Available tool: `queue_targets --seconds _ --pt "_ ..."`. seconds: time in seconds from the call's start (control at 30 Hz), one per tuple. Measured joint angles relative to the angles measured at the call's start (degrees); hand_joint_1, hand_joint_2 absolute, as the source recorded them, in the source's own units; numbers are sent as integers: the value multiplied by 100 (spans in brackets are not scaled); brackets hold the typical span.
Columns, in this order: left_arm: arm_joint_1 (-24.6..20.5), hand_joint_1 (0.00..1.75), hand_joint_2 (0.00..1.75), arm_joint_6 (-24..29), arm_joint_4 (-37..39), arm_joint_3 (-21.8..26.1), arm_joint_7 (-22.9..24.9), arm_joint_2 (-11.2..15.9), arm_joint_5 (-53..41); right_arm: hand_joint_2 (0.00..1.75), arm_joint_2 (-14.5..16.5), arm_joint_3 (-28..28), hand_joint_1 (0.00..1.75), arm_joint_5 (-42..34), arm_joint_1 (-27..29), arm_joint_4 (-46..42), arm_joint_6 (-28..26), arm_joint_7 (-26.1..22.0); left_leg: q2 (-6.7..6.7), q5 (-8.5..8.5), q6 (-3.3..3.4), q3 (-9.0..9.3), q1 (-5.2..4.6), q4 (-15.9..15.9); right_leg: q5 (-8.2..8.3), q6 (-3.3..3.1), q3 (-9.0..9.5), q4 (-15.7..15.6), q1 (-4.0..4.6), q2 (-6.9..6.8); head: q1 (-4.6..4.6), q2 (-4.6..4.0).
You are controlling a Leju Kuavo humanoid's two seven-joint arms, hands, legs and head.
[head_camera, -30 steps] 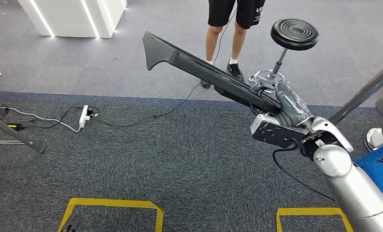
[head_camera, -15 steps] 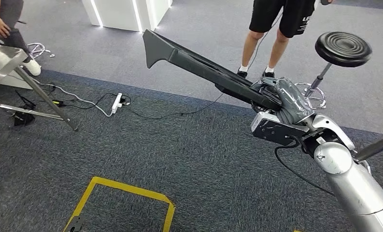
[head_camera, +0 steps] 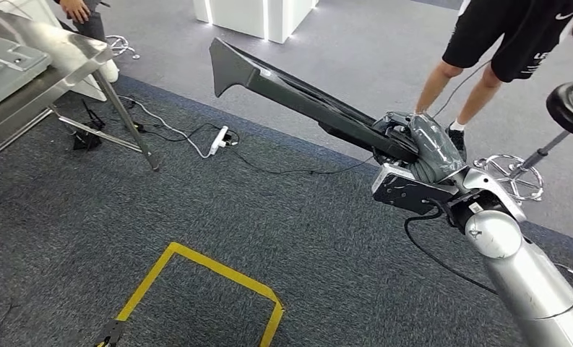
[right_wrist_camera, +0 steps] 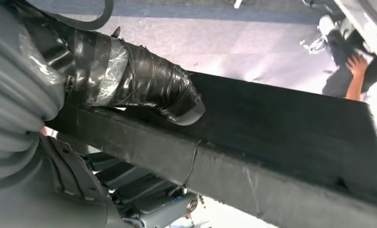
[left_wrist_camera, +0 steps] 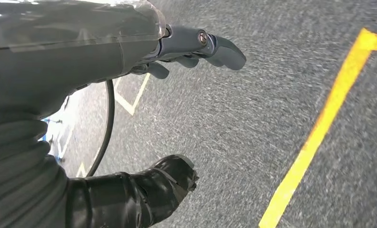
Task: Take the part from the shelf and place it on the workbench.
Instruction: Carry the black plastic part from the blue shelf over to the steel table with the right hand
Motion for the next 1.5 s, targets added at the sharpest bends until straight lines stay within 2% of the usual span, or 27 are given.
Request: queue_targets --seconds 0.03,0.07,0.13,0.2,0.27,0.3,0.33,0.4,0.43,0.5,0.53,0.57,0.63,0.7,0.8,0.87,0.93,1.0,1.03,1.1,1.17,1.23,1.3,1.33,1.4,1.43,1.5 --pt "1 0 175 -3 0 0 -2 0 1 175 1 0 175 8 -1 16 0 3 -90 1 3 1 -19 7 132 -36 3 -78 13 14 -1 0" --pt "1 0 175 -7 0 0 -5 -1 2 175 1 0 175 12 -5 28 0 4 -182 3 5 3 -33 16 359 -83 123 -394 30 62 -1 0" --pt "-2 0 175 -13 0 0 -11 -11 5 175 1 0 175 20 -23 42 0 7 -338 7 -4 -13 -41 43 733 -179 458 -1192 49 341 -7 0" --pt "-3 0 175 -15 0 0 -14 -22 12 175 2 0 175 24 -50 49 -1 8 -484 33 -48 -64 -7 52 836 -214 620 -1588 64 546 -9 0" --pt "13 0 175 -16 0 0 -14 -27 17 175 7 0 175 31 -77 53 -1 11 -634 75 -118 -106 22 21 853 -223 667 -1661 65 447 -2 1" --pt "25 0 175 -16 0 0 -14 -34 17 175 18 0 175 34 -86 54 -1 14 -581 69 -144 -116 11 27 874 -240 709 -1718 54 361 -4 1" --pt "31 0 175 -16 0 0 -14 -39 16 175 28 0 175 34 -94 54 -1 14 -430 16 -170 -149 -8 96 898 -263 757 -1779 37 269 -10 1" --pt "21 0 175 -13 -1 0 -13 -39 14 175 45 0 175 35 -116 57 -1 14 27 -268 -224 -374 -18 588 926 -296 823 -1866 29 75 -20 0" --pt "11 0 175 -11 -1 0 -11 -34 11 175 45 0 175 35 -124 63 -1 14 174 -446 -257 -561 -2 964 923 -304 834 -1876 33 -23 -24 0" --pt "4 0 175 -10 -2 0 -2 -31 5 175 46 2 175 38 -124 81 -1 14 274 -606 -313 -840 51 1494 903 -293 839 -1875 31 -214 -25 0" --pt "7 0 175 -8 -2 0 7 -31 3 175 46 3 175 41 -120 90 0 14 299 -539 -337 -834 75 1477 889 -277 843 -1872 26 -308 -25 0" --pt "10 0 175 -5 -2 0 15 -31 2 175 47 5 175 43 -121 96 0 15 341 -379 -358 -698 92 1222 872 -255 854 -1866 19 -396 -25 0" --pt "7 0 175 2 -2 0 32 -30 1 175 47 7 175 48 -144 100 -1 17 592 -72 -375 -267 76 439 819 -188 877 -1839 30 -547 -29 0" --pt "-2 0 175 7 -2 0 40 -32 -1 175 46 8 175 64 -203 114 -3 38 759 1 -307 -50 34 21 766 -119 897 -1813 70 -671 -9 0" --pt "8 0 175 15 -2 0 47 -36 -2 175 87 25 175 104 -320 162 -13 103 578 -24 -158 -46 14 -9 701 -22 944 -1798 73 -788 16 0" --pt "-2 0 175 29 -2 0 42 -37 -2 175 104 33 175 126 -425 213 -23 144 434 -13 -76 -22 30 -28 511 22 840 -1521 21 -487 23 0" --pt "-23 0 175 40 -2 0 29 -36 -1 175 101 33 175 143 -543 299 -33 174 277 -22 -10 -14 23 -33 179 22 455 -780 1 -115 32 0" --pt "-30 0 175 49 -2 0 5 -35 1 175 99 33 175 155 -622 404 -37 198 102 -52 36 1 -10 -30 35 7 38 -118 14 -25 33 0" --pt "-26 0 175 52 -2 0 -9 -35 1 175 99 33 175 160 -643 451 -39 207 11 -67 51 20 -30 -27 130 -15 -47 -67 22 -12 34 0" --pt "-17 0 175 58 -2 0 -39 -36 1 175 99 33 175 162 -697 524 -42 218 -171 -99 62 82 -63 -23 602 -102 93 -601 50 76 33 0" --pt "-18 0 175 65 -1 0 -67 -55 -1 175 99 33 175 169 -793 585 -45 221 -323 -127 46 112 -61 -18 963 -222 371 -1349 67 367 21 1" --pt "-12 0 175 73 1 1 -80 -71 -1 175 100 33 175 186 -894 640 -50 227 -454 -148 -11 91 -15 -26 971 -281 532 -1686 89 527 24 1" --pt "9 0 175 78 0 2 -86 -67 1 175 106 35 175 203 -961 676 -54 236 -559 -165 -80 99 13 -53 932 -287 655 -1819 98 401 46 1" --pt "18 0 175 80 0 2 -87 -69 1 175 115 36 175 209 -980 687 -55 239 -464 -183 -110 104 2 -15 929 -296 752 -1909 86 324 44 1" --pt "9 0 175 84 -1 2 -93 -65 1 175 133 37 175 214 -1012 706 -57 242 -82 -310 -164 -56 -24 344 907 -300 989 -2089 61 142 33 0" --pt "3 0 175 85 -1 2 -96 -62 1 175 138 37 175 216 -1025 720 -58 244 110 -414 -195 -247 -20 674 860 -304 1095 -2134 70 48 26 0" --pt "7 0 175 86 -1 2 -97 -52 1 175 143 43 175 217 -1033 754 -59 245 231 -524 -257 -714 19 1308 716 -282 1281 -2154 62 -142 27 0"
